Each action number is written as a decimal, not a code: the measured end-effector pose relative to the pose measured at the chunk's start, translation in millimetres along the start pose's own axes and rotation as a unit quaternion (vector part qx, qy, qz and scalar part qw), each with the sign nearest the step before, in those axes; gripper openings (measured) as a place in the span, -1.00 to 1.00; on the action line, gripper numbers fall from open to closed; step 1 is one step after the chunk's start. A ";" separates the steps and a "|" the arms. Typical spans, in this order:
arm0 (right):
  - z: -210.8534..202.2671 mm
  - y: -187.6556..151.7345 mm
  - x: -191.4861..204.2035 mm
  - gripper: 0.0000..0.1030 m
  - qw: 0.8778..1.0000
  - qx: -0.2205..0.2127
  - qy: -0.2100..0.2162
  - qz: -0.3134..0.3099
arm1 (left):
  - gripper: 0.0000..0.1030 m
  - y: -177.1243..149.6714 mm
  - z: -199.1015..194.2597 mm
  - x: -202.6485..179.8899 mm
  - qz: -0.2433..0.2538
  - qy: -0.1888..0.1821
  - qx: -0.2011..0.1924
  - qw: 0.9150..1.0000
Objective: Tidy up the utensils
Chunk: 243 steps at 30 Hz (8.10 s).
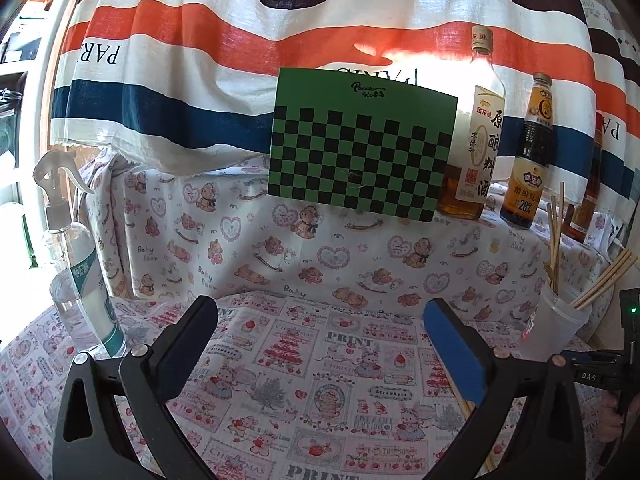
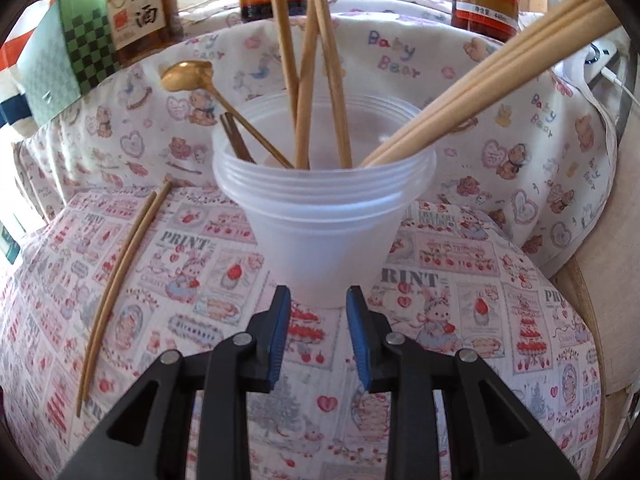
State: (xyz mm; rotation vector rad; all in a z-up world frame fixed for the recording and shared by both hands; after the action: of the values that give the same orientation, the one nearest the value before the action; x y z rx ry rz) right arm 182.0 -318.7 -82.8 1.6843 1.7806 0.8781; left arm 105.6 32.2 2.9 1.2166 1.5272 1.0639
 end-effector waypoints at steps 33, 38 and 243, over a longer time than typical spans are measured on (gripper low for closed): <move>52.5 46.8 151.8 -0.72 0.996 0.068 0.062 0.004 | 0.98 -56.3 65.5 11.2 0.007 0.006 0.158 0.987; 71.9 56.0 158.6 -0.73 0.996 0.071 0.042 -0.012 | 0.98 -63.1 77.4 19.2 -0.005 0.020 0.176 0.984; -118.9 -6.9 69.9 1.00 0.962 -0.271 -0.032 -0.012 | 0.99 -25.6 -19.2 -50.6 0.080 -0.088 -0.039 0.992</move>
State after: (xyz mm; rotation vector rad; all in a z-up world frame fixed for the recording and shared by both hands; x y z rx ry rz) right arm 81.9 -260.7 -7.3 1.3110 1.3477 1.1591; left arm 87.7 -23.3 -10.8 1.3586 1.2595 1.0798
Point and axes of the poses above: each gripper's, at about its wrist camera, not at the fingertips, and z roughly the way its jaws point, x to its left, y to its top, the point moved 6 cm from there along z, roughly the way its jaws point, and after that the axes turned 8 degrees about -x, right-handed, at the moved point
